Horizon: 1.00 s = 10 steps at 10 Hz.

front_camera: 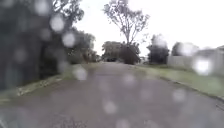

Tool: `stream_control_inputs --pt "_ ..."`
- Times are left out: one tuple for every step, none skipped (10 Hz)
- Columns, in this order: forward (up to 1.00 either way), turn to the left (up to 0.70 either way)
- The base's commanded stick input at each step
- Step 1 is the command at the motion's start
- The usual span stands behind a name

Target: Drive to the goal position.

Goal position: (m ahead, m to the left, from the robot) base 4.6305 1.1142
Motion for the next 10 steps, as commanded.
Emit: stream_control_inputs --pt "1.00 0.00" --pt "1.00 0.00" --pt "1.00 0.00" --pt "1.00 0.00" --pt "1.00 0.00" --pt "1.00 0.00" --pt "1.00 -0.01" --pt "1.00 -0.02" --pt "1.00 -0.40" --pt "1.00 -0.40"
